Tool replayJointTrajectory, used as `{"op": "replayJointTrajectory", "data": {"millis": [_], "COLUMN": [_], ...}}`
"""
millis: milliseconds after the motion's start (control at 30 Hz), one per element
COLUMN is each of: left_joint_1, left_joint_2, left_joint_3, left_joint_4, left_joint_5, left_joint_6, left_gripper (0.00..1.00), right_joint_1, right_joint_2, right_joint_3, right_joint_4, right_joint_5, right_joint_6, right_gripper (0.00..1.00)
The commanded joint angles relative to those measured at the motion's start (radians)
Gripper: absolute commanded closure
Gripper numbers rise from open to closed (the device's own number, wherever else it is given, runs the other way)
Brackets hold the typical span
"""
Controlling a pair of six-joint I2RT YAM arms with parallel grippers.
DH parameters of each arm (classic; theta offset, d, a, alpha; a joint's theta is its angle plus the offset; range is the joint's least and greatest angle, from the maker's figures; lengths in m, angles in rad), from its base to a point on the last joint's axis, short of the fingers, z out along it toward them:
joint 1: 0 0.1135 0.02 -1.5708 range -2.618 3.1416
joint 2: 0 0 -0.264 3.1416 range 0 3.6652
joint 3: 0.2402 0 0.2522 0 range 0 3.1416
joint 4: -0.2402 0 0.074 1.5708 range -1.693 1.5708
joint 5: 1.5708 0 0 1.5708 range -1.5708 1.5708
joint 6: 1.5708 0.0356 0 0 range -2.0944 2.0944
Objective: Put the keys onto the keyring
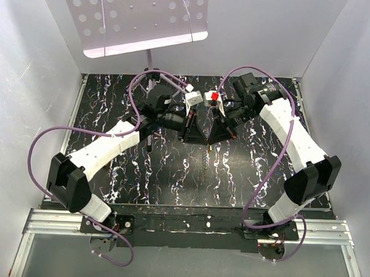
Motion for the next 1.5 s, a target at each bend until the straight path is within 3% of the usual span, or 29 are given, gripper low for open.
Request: {"op": "replayJointTrajectory", "data": {"millis": [0, 100, 267, 300, 367, 500, 700, 933, 1133, 1467], "left_joint_1": [-0.009, -0.009, -0.009, -0.006, -0.004, -0.003, -0.001, 0.000, -0.001, -0.001], "left_joint_2": [-0.001, -0.002, -0.037, -0.047, -0.085, -0.166, -0.261, -0.288, -0.225, -0.186], "left_joint_3": [0.047, 0.048, 0.030, 0.018, -0.021, -0.131, -0.283, -0.455, -0.522, -0.539], "left_joint_4": [-0.036, -0.038, -0.036, -0.024, 0.028, 0.184, 0.534, 1.023, 1.361, 1.438], "left_joint_5": [0.037, 0.041, -0.005, -0.014, -0.029, -0.069, -0.110, -0.218, -0.333, -0.362], "left_joint_6": [0.038, 0.044, 0.070, 0.073, 0.072, 0.036, -0.045, -0.189, -0.347, -0.402], "left_gripper": [0.88, 1.00, 1.00, 1.00, 1.00, 1.00, 1.00, 1.00, 1.00, 1.00], "right_joint_1": [-0.006, -0.006, -0.009, -0.014, -0.027, -0.070, -0.112, -0.143, -0.144, -0.153], "right_joint_2": [-0.001, -0.002, -0.005, -0.007, -0.011, -0.033, -0.080, -0.114, -0.140, -0.151], "right_joint_3": [0.000, -0.001, -0.001, 0.000, 0.006, 0.028, 0.071, 0.085, 0.106, 0.189], "right_joint_4": [-0.247, -0.247, -0.245, -0.245, -0.247, -0.247, -0.245, -0.229, -0.060, 0.026], "right_joint_5": [-0.054, -0.055, -0.075, -0.083, -0.106, -0.116, -0.142, -0.329, -0.428, -0.377], "right_joint_6": [0.008, 0.005, 0.007, 0.011, 0.016, 0.008, -0.036, -0.145, -0.035, 0.117], "right_gripper": [0.99, 0.99, 0.99, 0.93, 0.66, 0.52, 0.51, 0.51, 0.51, 0.51]}}
